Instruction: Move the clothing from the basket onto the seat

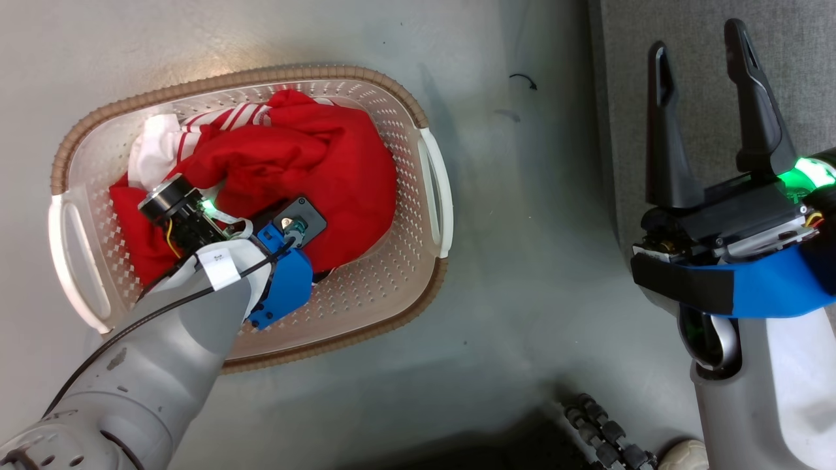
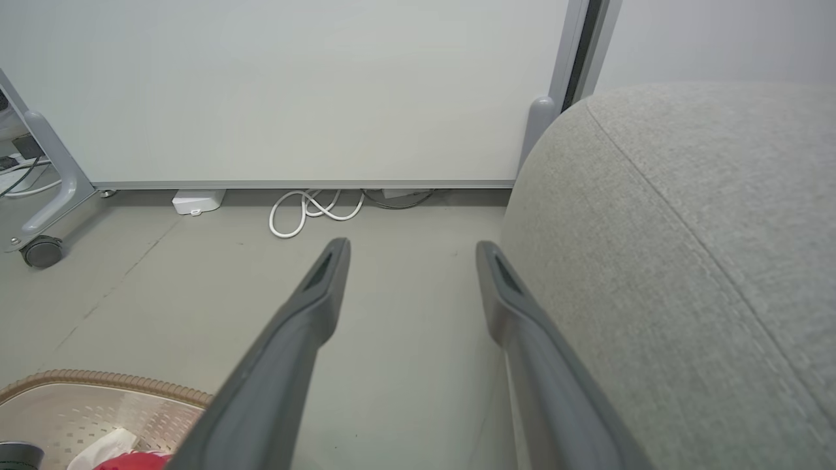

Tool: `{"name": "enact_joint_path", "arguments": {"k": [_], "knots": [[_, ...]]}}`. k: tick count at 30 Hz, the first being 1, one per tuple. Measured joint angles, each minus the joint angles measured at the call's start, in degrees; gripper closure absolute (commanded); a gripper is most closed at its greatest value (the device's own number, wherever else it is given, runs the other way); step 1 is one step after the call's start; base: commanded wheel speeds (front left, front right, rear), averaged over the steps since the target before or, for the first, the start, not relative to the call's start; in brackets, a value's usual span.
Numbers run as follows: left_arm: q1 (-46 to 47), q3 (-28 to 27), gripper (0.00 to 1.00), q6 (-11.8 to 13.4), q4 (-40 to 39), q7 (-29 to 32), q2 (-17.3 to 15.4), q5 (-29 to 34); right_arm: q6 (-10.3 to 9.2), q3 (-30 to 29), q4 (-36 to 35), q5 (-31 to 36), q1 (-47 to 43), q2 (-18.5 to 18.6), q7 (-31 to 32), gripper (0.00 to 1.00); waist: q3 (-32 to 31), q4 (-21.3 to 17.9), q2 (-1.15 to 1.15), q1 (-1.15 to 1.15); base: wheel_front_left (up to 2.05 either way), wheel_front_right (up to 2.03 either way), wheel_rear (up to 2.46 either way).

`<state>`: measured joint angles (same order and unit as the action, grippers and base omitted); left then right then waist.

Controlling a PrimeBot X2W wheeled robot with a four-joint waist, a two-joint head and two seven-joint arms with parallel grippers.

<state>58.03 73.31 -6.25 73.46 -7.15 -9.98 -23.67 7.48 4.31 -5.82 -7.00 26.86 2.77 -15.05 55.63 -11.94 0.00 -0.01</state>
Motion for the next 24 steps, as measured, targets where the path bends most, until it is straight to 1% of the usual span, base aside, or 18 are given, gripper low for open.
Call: {"name": "enact_joint_path", "arguments": {"k": [2, 4, 11, 18, 21, 24], "knots": [[0.1, 0.0, 1.0, 1.3, 0.1, -0.8, 0.1, 0.1, 0.0, 0.0, 0.0, 0.0, 0.0, 0.0, 0.0, 0.0, -0.2, 0.1, 0.0, 0.0, 0.0, 0.0, 0.0], [0.2, -0.2, 1.0, 1.7, 0.2, -1.2, 0.3, -0.1, 0.0, 0.0, 0.0, 0.0, 0.1, 0.0, 0.0, 0.0, -0.6, 0.3, 0.0, 0.0, 0.0, 0.0, 0.0], [0.1, -0.5, 1.0, 1.7, 0.3, -4.7, 1.3, -0.7, 0.0, -0.2, 0.5, 0.1, 0.8, 0.0, 0.0, 0.0, -2.8, 1.1, 0.0, 0.01, 0.0, 0.0, 0.0], [-1.3, -1.8, 1.0, 1.7, -0.4, -7.5, 2.9, -2.4, 0.0, -1.2, 1.2, 0.5, 0.8, 0.0, 0.0, 0.0, -6.0, 2.9, 0.0, 0.0, 0.0, 0.0, 0.0], [-2.2, -2.6, 1.0, 2.0, -1.6, -7.7, 3.4, -3.0, 0.0, -1.5, 1.7, 0.9, 0.7, 0.0, 0.0, 0.0, -7.8, 3.7, 0.0, 0.01, 0.0, 0.0, 0.0], [-3.0, -4.4, 1.0, 2.9, -5.2, -7.8, 3.5, -3.6, 0.0, -2.0, 2.2, 1.4, 0.5, 0.0, 0.0, 0.0, -9.8, 4.7, 0.0, 0.01, 0.0, 0.0, 0.0]]}}
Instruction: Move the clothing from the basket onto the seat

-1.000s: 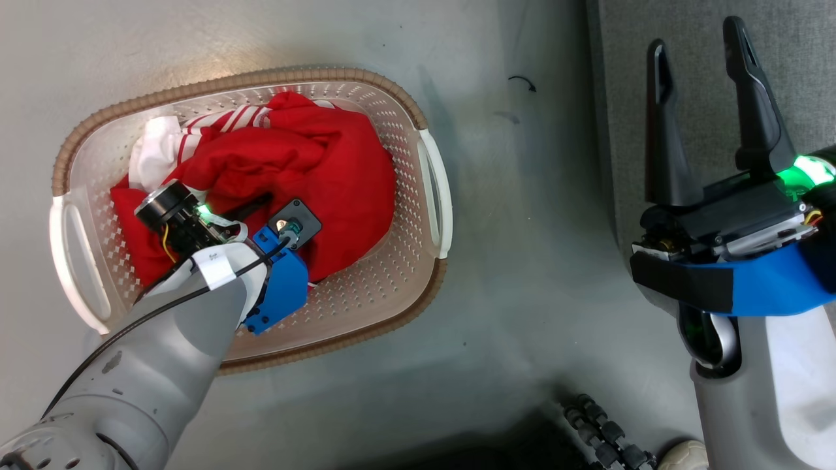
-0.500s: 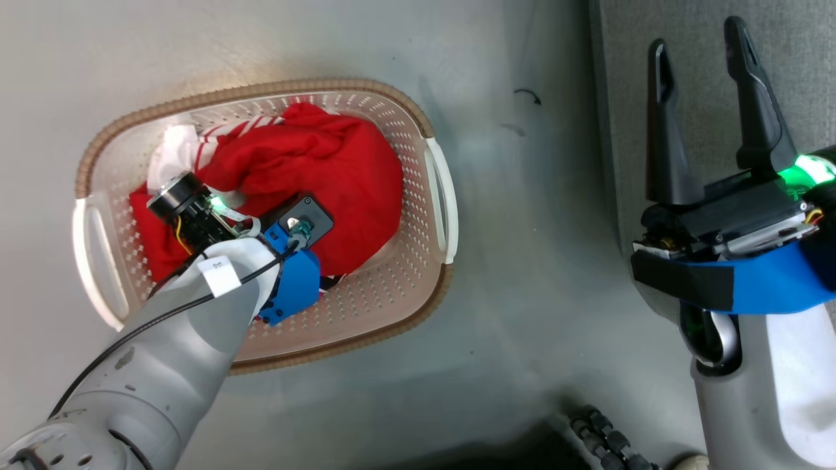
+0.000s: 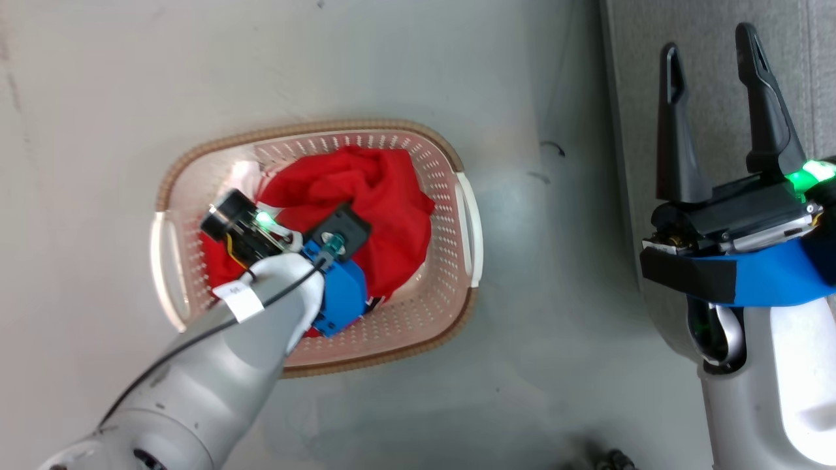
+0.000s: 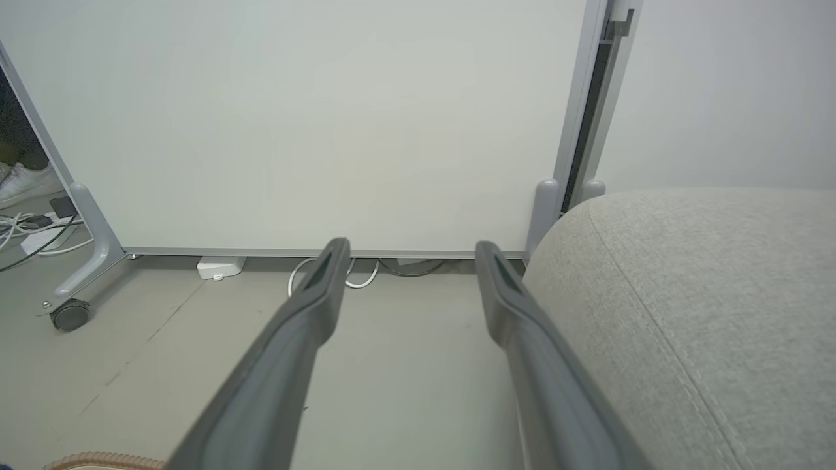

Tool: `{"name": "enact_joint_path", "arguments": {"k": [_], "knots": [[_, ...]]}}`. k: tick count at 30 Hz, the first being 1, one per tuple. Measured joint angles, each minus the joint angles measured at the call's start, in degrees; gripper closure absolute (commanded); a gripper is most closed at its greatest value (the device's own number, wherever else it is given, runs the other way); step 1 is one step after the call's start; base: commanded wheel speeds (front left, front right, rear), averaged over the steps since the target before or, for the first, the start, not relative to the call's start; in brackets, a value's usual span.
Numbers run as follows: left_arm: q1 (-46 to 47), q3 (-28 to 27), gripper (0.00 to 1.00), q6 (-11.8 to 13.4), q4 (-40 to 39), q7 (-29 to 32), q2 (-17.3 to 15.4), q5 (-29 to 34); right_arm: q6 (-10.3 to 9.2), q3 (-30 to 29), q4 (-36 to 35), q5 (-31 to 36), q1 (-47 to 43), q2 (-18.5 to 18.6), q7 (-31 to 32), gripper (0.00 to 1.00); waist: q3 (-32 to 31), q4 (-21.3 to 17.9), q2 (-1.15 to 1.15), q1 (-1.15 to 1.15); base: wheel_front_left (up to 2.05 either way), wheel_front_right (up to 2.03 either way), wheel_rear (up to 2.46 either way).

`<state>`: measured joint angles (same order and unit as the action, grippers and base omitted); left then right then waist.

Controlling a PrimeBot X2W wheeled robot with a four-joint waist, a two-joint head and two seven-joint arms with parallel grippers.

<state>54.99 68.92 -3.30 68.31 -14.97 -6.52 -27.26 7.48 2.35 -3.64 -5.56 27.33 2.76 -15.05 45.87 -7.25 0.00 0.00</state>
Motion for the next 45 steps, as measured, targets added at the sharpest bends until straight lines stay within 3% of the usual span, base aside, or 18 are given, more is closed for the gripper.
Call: {"name": "enact_joint_path", "arguments": {"k": [9, 20, 37, 45], "knots": [[-6.3, -5.7, 1.0, 2.3, -9.3, 0.0, -0.8, 0.7, 0.0, -0.8, 1.9, 0.6, -2.4, 0.0, 0.0, 0.0, -7.4, 2.8, 0.0, 0.0, 0.0, 0.0, 0.0], [-13.5, -17.1, 1.0, 2.7, -21.0, 0.0, -2.4, 4.3, 0.0, -1.1, 4.1, 1.4, -6.5, 0.0, 0.0, 0.0, -18.2, 6.6, 0.0, 0.01, 0.0, 0.0, 0.0], [-20.6, -33.9, 1.0, -0.4, -34.7, 0.0, -2.2, 9.2, 0.0, -0.8, 6.7, 0.4, -13.1, 0.0, 0.0, 0.0, -32.8, 9.2, 0.0, 0.01, 0.0, 0.0, 0.0], [-20.5, -38.0, 1.0, -3.0, -37.6, 0.0, -1.5, 8.3, 0.0, -0.4, 7.1, -0.3, -14.9, 0.0, 0.0, 0.0, -36.8, 8.7, -0.01, 0.01, 0.0, 0.0, 0.0]]}}
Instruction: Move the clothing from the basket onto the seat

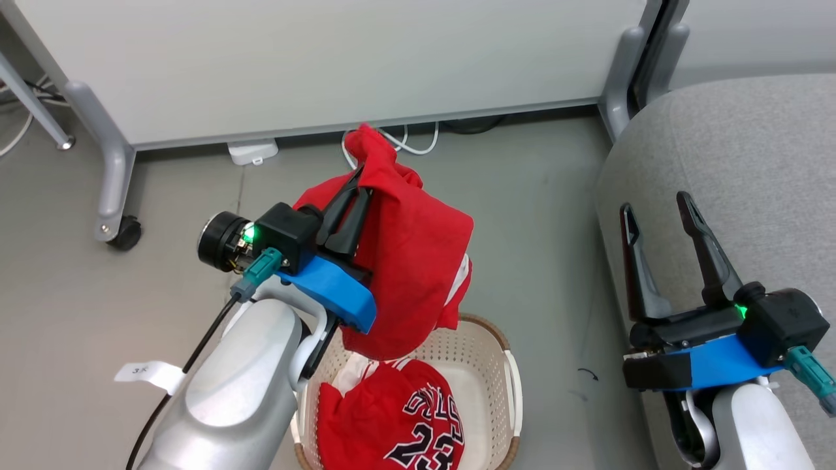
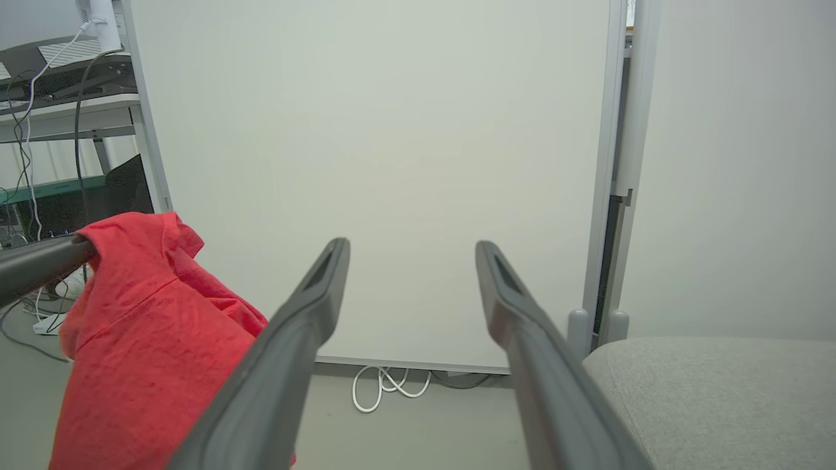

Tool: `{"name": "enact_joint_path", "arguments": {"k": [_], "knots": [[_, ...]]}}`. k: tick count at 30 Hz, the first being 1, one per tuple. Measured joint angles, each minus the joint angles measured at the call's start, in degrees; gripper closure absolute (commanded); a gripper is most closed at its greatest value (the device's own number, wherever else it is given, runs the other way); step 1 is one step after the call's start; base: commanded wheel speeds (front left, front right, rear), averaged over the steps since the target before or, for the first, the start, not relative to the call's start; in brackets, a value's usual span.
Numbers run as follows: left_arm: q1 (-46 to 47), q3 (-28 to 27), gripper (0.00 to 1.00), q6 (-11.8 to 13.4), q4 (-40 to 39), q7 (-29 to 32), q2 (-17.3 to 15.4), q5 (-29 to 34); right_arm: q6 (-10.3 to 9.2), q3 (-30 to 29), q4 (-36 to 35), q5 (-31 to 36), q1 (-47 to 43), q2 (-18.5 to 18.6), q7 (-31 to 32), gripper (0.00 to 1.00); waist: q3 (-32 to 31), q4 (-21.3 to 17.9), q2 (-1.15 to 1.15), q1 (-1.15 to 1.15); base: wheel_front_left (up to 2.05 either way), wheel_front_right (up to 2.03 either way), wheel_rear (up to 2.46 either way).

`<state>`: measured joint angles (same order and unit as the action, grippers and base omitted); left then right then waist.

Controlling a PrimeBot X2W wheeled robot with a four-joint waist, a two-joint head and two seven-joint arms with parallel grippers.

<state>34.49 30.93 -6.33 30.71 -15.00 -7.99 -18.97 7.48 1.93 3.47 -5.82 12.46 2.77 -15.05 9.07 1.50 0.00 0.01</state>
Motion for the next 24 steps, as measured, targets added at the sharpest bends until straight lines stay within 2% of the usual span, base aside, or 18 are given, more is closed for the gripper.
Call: {"name": "enact_joint_path", "arguments": {"k": [5, 11, 24], "knots": [[1.6, 1.3, 1.0, -0.8, 0.0, 0.0, 0.0, -2.3, 0.0, -0.1, 0.2, -0.4, -1.4, 0.0, 0.0, 0.0, -1.8, -0.4, 0.0, 0.0, 0.0, 0.0, 0.0], [3.6, 5.5, 1.0, -1.1, -1.6, 1.8, -0.4, -4.9, 0.0, -0.2, 0.3, -0.7, -2.5, 0.0, 0.0, 0.0, -3.1, -0.6, 0.0, 0.0, 0.0, 0.0, 0.0], [4.4, 9.4, 1.0, -1.1, -3.8, 3.1, -1.5, -7.7, 0.0, -0.6, 0.1, -1.2, -2.6, 0.0, 0.0, 0.0, -2.7, -0.8, 0.0, -0.01, 0.0, 0.0, 0.0]]}}
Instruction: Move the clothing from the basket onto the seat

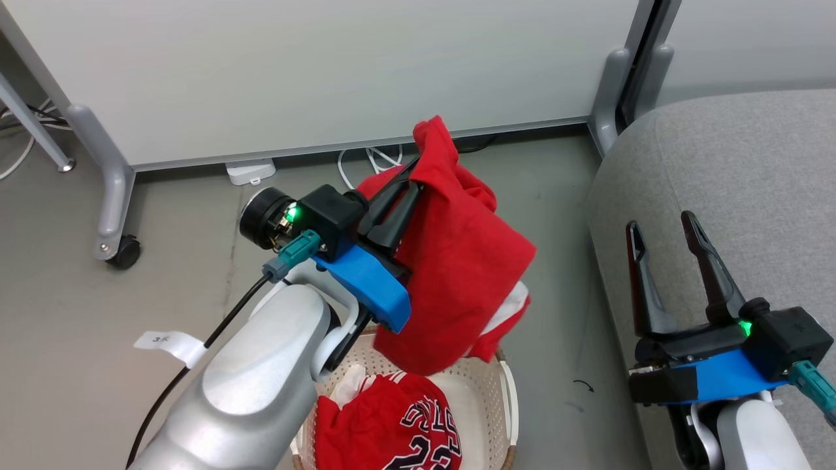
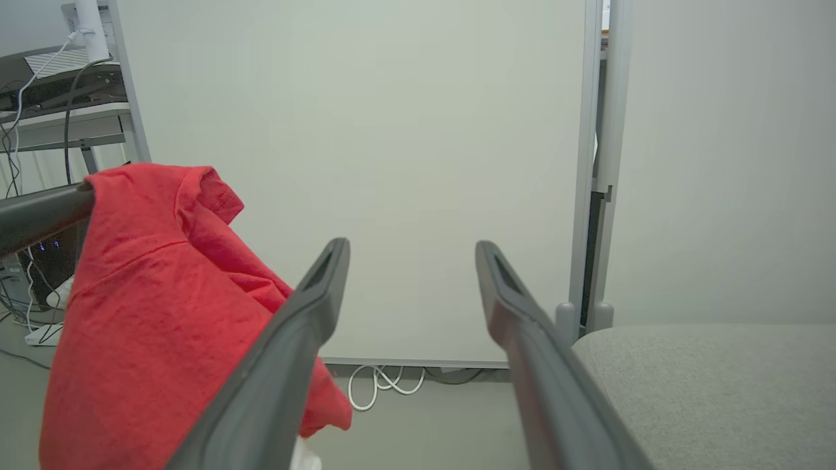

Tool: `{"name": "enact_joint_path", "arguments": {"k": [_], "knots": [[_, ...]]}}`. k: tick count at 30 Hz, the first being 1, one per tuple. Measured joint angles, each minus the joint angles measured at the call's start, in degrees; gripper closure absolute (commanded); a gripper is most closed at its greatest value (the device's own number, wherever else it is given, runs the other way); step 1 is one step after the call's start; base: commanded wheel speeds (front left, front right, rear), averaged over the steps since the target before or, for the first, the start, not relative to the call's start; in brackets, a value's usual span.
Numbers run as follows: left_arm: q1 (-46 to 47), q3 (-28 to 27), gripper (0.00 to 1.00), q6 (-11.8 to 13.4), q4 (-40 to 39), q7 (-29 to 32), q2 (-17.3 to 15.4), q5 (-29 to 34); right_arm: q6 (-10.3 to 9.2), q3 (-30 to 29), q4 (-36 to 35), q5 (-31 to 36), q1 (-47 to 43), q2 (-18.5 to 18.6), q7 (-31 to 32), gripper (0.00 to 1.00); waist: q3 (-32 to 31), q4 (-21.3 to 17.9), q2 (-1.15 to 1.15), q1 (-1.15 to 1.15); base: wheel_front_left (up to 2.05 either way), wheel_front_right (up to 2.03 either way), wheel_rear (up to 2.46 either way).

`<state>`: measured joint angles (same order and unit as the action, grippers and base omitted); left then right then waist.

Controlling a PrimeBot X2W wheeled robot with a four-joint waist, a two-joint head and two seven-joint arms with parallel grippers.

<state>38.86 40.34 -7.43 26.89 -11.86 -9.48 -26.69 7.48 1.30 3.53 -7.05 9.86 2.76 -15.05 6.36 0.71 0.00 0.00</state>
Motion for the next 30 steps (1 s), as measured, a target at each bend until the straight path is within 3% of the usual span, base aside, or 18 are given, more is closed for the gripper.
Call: {"name": "enact_joint_path", "arguments": {"k": [7, 16, 30], "knots": [[0.3, 1.0, 1.0, 0.0, 0.2, -0.1, -0.1, -0.5, 0.0, 1.2, -0.5, 0.5, 0.5, 0.0, 0.0, 0.0, 0.2, 0.2, 0.0, 0.0, 0.0, 0.0, 0.0], [1.4, 1.8, 1.0, 0.0, 1.4, -0.4, -0.1, -0.6, 0.0, 9.4, 0.1, 1.5, 5.7, 0.0, 0.0, 0.0, 0.3, 0.6, 0.0, -0.01, 0.0, 0.0, 0.0], [4.0, 6.3, 1.0, 0.0, 1.0, -0.7, 2.6, -0.5, 0.0, 19.6, 10.5, 0.3, 13.6, 0.0, 0.0, 0.0, 1.3, 2.3, 0.0, 0.0, 0.0, 0.0, 0.0]]}}
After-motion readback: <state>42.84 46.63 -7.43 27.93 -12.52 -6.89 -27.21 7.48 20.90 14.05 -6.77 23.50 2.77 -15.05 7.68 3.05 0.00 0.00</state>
